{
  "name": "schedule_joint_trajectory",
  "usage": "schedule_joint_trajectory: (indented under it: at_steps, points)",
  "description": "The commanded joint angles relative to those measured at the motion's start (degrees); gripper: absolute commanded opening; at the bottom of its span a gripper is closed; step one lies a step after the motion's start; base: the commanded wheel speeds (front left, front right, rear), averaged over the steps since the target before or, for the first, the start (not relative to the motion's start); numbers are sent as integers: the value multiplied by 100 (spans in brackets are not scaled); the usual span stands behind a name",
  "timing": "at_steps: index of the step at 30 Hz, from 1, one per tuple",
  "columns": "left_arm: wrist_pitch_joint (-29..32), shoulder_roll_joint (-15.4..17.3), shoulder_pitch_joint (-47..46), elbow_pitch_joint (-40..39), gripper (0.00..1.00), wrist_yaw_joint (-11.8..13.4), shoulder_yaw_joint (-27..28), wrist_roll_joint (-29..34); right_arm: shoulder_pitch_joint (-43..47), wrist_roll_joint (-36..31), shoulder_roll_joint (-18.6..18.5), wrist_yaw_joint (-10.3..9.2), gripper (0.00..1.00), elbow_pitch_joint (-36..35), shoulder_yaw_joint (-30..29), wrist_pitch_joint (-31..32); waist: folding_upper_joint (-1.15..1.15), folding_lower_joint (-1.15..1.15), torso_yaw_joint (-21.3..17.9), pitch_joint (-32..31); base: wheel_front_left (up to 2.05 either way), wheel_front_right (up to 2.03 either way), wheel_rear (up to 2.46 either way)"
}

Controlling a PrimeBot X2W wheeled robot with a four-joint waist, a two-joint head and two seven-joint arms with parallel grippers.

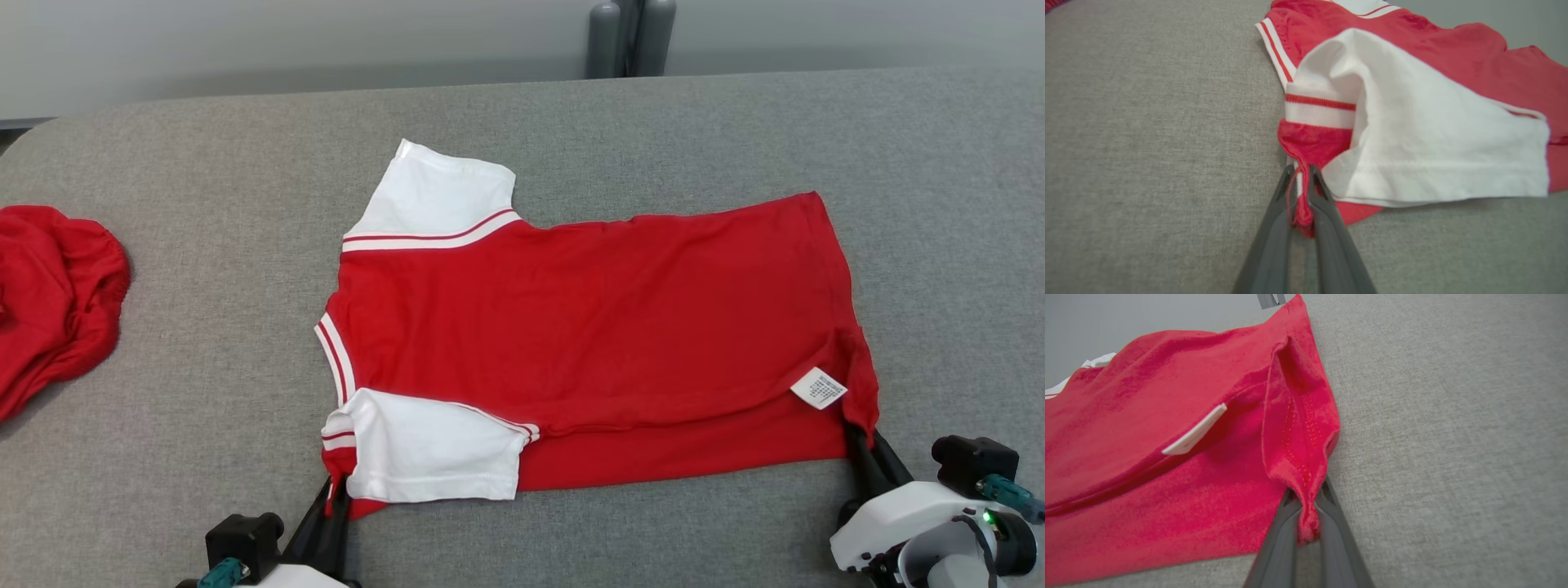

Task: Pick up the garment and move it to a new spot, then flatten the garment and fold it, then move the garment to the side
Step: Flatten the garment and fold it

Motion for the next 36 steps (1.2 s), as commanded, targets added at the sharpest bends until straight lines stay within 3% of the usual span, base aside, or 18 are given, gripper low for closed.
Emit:
schedule_joint_trajectory:
  at_steps: [1,9,15,23,24,25,26,36]
  points:
    - [1,31,-120,-11,0,0,-5,7,25,38,-9,-3,0,133,38,44,0,0,0,4,0,0,0]
    - [118,157,183,-438,0,106,-53,65,217,269,-154,-4,0,-128,116,33,0,0,24,-124,0,0,0]
    - [439,358,866,-1054,0,228,-61,2,1020,319,-200,-3,0,-681,28,22,0,0,0,-453,0,0,0]
    - [853,372,1605,-1571,0,384,-102,-174,1729,313,-105,-3,0,-1032,-144,108,0,0,-66,-715,0,0,0]
    - [897,347,1621,-1614,4,394,-137,-165,1752,295,-94,-2,38,-1070,-150,132,0,0,-73,-720,0,0,0]
    - [936,332,1628,-1649,96,403,-166,-171,1754,257,-90,-2,97,-1130,-164,127,0,0,-80,-728,0,0,0]
    - [965,343,1631,-1660,100,365,-177,-205,1744,241,-69,-2,100,-1196,-177,119,0,0,-88,-738,0,0,0]
    - [226,348,1335,-2241,100,671,52,93,1653,-411,-9,-2,100,-2489,-777,14,0,0,-166,-903,0,0,0]
